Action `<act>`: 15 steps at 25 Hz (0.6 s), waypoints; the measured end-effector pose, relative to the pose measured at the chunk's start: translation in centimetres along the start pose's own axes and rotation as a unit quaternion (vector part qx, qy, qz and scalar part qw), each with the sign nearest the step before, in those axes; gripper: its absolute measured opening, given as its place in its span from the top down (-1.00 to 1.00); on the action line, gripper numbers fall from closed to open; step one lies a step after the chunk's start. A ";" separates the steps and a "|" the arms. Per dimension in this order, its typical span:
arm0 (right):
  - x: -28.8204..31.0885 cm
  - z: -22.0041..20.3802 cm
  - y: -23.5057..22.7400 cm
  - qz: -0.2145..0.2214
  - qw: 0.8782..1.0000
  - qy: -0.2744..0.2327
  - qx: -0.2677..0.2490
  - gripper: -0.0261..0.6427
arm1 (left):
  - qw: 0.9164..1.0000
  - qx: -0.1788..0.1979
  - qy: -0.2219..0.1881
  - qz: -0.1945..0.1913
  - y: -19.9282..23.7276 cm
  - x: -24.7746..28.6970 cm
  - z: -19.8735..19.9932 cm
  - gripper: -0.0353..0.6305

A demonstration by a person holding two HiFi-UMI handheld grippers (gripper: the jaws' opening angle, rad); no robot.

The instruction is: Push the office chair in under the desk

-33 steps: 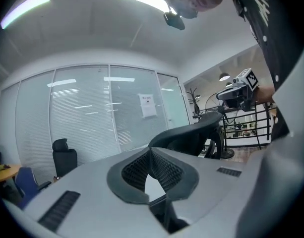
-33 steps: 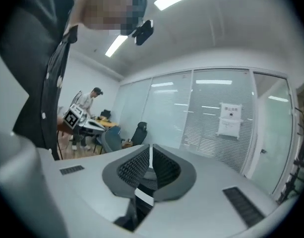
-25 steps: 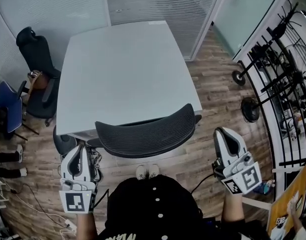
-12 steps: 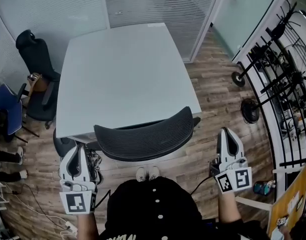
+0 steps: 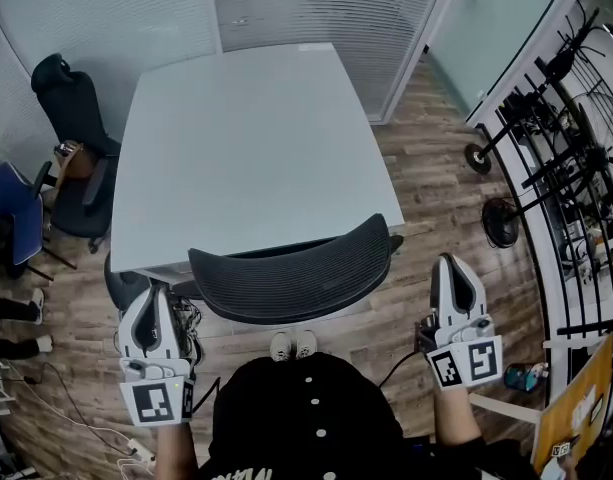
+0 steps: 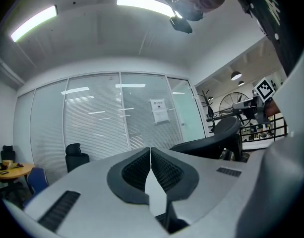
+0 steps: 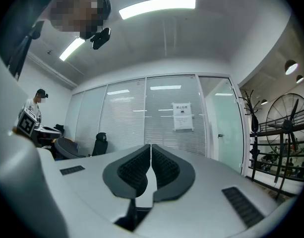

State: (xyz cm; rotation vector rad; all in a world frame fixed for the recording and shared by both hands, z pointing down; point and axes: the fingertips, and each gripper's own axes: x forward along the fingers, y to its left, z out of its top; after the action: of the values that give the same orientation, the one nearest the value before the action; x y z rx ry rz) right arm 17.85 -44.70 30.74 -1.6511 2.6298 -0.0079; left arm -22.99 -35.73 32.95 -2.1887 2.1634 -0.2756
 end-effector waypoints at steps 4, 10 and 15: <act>0.3 0.2 0.8 0.005 1.000 0.002 -0.002 0.83 | 1.000 0.011 -0.018 0.003 -0.2 0.0 0.8 0.83; 0.7 0.4 2.0 0.017 1.000 -0.002 0.001 0.83 | 1.000 0.016 -0.025 0.000 -0.6 0.3 0.9 0.83; 0.6 0.7 2.6 0.024 1.000 -0.001 0.002 0.83 | 1.000 0.001 -0.013 0.005 -0.7 0.1 0.7 0.83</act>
State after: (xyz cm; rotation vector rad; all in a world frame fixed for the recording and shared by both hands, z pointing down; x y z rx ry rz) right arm 15.31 -44.12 29.98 -1.5866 2.6645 -0.0100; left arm -22.18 -35.90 32.42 -2.1669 2.1588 -0.2485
